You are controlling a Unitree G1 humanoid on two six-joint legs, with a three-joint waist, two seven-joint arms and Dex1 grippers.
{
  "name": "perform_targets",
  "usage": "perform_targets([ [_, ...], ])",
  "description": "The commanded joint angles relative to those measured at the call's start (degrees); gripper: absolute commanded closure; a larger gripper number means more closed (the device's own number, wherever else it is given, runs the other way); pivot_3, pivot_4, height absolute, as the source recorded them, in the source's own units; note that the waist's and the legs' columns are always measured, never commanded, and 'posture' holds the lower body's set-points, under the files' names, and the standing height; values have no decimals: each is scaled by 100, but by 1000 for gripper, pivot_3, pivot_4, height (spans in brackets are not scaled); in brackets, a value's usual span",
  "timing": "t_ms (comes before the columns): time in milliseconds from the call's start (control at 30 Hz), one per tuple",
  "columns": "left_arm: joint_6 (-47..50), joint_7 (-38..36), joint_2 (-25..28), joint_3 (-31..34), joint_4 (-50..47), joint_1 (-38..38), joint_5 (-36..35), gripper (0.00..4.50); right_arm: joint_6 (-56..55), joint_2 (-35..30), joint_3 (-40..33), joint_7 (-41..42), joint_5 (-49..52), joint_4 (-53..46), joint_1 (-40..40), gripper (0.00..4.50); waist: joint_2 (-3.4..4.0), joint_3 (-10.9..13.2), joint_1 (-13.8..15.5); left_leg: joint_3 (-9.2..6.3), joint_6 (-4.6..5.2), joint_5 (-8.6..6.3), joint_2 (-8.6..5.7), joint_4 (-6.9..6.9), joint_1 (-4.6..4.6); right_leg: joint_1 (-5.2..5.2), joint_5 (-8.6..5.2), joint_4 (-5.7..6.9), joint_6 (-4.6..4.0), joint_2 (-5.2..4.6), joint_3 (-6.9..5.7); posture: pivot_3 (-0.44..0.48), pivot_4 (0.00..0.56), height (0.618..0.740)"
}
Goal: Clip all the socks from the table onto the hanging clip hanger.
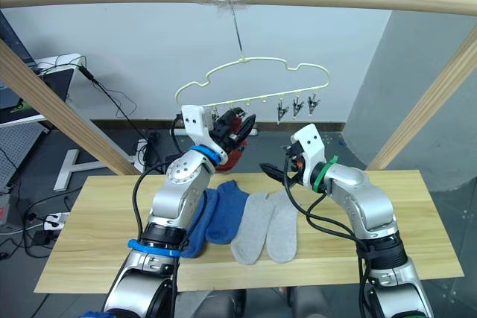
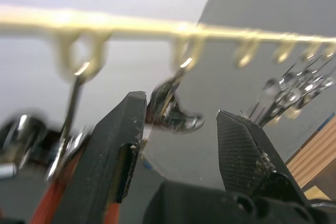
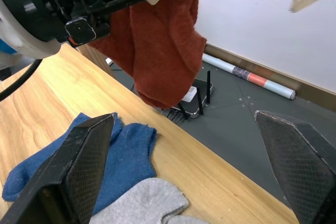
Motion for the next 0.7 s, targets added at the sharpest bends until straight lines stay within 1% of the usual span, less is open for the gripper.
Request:
perform_targets([
  [33, -11, -122, -76, 0, -244, 70, -89, 2038, -49, -12, -119, -26, 121, -260, 17, 0, 0, 0, -2, 0, 0, 0, 1, 0, 0, 0, 0, 0, 0, 0, 0, -66, 204, 740],
  [133, 116, -218, -131, 35, -381, 153, -248, 2038, -48, -3, -129, -50, 130, -245, 13, 0, 0, 0, -1, -1, 0, 0, 0, 0, 0, -1, 0, 1, 0, 0, -1, -63, 204, 740],
  [367, 143, -82, -78, 96, -469, 228, -127, 2038, -64, -11, -131, -36, 134, -223, -15, 0, 0, 0, -1, -1, 0, 0, 0, 2, 0, 0, 0, 5, 0, 0, -1, -58, 204, 740],
  [567, -106, 153, -30, 104, -387, 205, 190, 2038, -97, 36, -225, 5, 272, -327, -61, 0, 0, 0, 0, -1, 0, 0, 0, 2, 0, 0, 0, 4, 0, 0, -1, -58, 204, 740],
  [700, -354, 198, -3, -6, -371, 195, 452, 2038, -134, 27, -259, 156, 488, -521, -66, 0, 0, 0, 2, 0, 0, 0, 0, 3, 0, 0, 0, 4, 0, 0, 0, -60, 205, 740],
])
